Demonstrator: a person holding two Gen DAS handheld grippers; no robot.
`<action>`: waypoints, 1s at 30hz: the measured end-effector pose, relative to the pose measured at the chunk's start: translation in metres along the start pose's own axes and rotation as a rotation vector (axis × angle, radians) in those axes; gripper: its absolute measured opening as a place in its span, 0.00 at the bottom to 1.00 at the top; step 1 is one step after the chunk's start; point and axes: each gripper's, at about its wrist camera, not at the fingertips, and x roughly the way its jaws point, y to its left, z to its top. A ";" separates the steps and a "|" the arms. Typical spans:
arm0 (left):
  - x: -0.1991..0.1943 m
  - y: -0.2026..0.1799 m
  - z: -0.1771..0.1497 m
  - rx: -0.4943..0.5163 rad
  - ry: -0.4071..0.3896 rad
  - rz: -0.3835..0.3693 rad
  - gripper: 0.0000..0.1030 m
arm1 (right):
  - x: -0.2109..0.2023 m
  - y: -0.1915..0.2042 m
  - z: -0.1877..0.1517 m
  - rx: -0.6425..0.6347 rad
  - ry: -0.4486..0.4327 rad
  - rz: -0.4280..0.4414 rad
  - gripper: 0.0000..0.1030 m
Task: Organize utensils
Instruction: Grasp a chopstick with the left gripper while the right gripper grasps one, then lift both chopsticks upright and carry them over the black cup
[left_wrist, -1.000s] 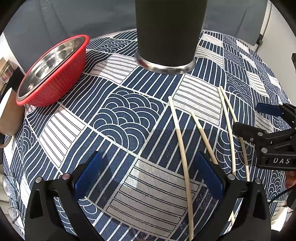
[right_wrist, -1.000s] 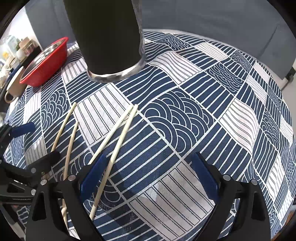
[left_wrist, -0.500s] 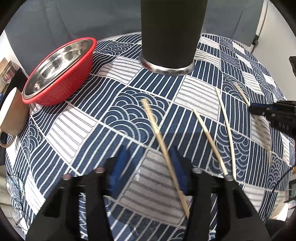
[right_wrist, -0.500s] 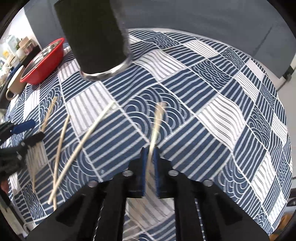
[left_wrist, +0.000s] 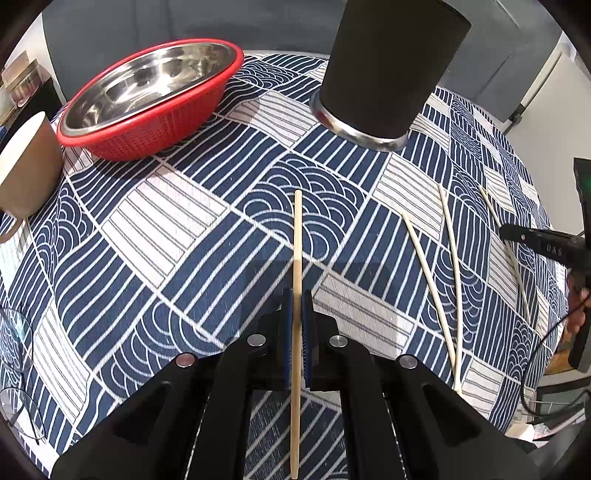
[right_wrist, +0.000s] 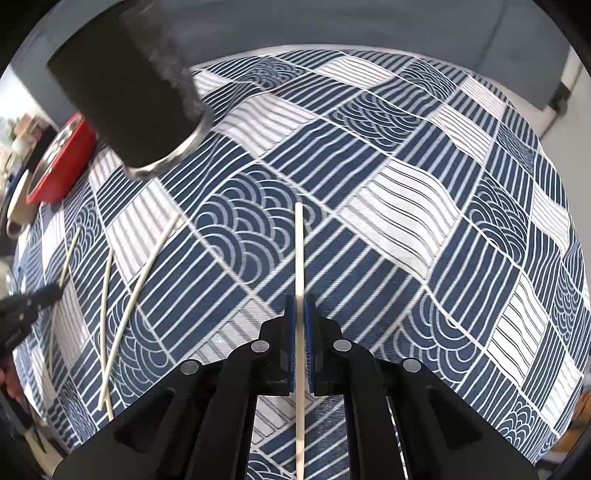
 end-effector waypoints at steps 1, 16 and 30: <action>-0.001 0.000 -0.001 -0.004 0.004 -0.002 0.05 | -0.001 -0.005 0.001 0.016 -0.001 0.002 0.04; -0.054 -0.006 0.046 0.015 -0.144 0.055 0.05 | -0.060 -0.031 0.043 0.048 -0.192 0.021 0.04; -0.124 -0.061 0.138 0.141 -0.413 0.151 0.05 | -0.146 -0.004 0.126 0.006 -0.456 0.129 0.04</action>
